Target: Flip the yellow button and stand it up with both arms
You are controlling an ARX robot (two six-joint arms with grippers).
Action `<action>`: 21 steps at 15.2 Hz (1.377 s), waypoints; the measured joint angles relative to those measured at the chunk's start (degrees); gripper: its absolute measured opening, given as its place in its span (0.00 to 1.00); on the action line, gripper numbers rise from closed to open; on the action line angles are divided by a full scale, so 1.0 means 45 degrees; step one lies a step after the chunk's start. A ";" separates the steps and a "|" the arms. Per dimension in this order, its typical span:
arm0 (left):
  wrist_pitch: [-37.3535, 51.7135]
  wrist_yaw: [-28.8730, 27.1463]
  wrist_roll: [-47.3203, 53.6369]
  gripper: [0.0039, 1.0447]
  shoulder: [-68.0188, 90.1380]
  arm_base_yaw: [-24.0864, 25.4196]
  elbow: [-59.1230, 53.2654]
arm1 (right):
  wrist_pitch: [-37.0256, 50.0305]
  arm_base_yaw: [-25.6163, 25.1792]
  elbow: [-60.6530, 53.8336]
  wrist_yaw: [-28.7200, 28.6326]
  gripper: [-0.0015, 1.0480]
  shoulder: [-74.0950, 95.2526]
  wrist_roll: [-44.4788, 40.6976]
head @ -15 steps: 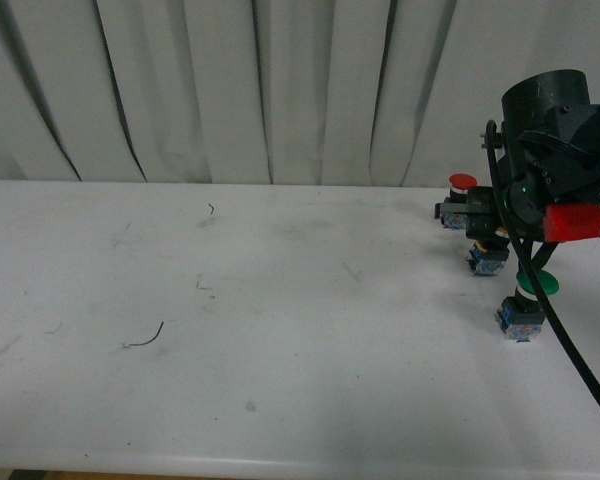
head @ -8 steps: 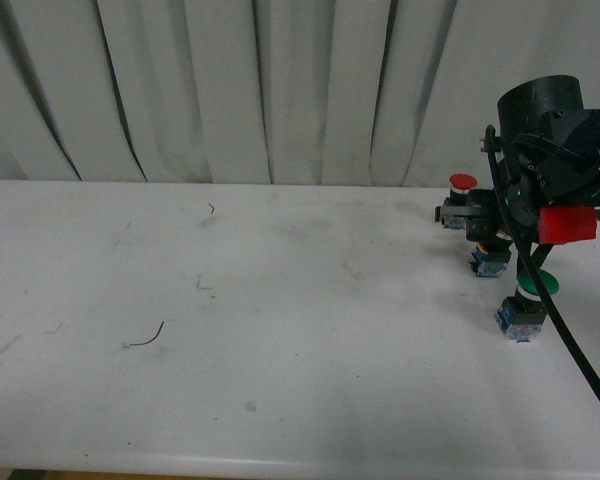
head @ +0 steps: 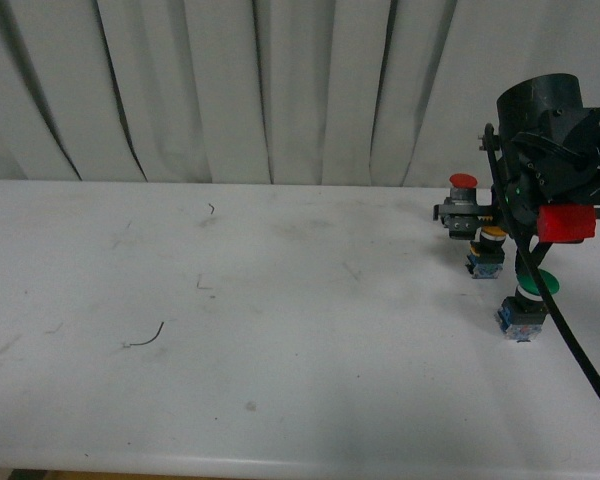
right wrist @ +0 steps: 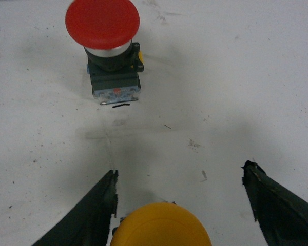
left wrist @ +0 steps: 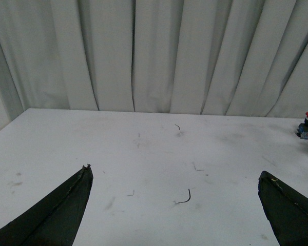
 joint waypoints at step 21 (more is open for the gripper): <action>-0.0005 0.0005 0.0000 0.94 0.0000 0.0000 0.0000 | 0.3492 0.0204 -1.7500 -0.1826 0.11 -2.2940 -0.1977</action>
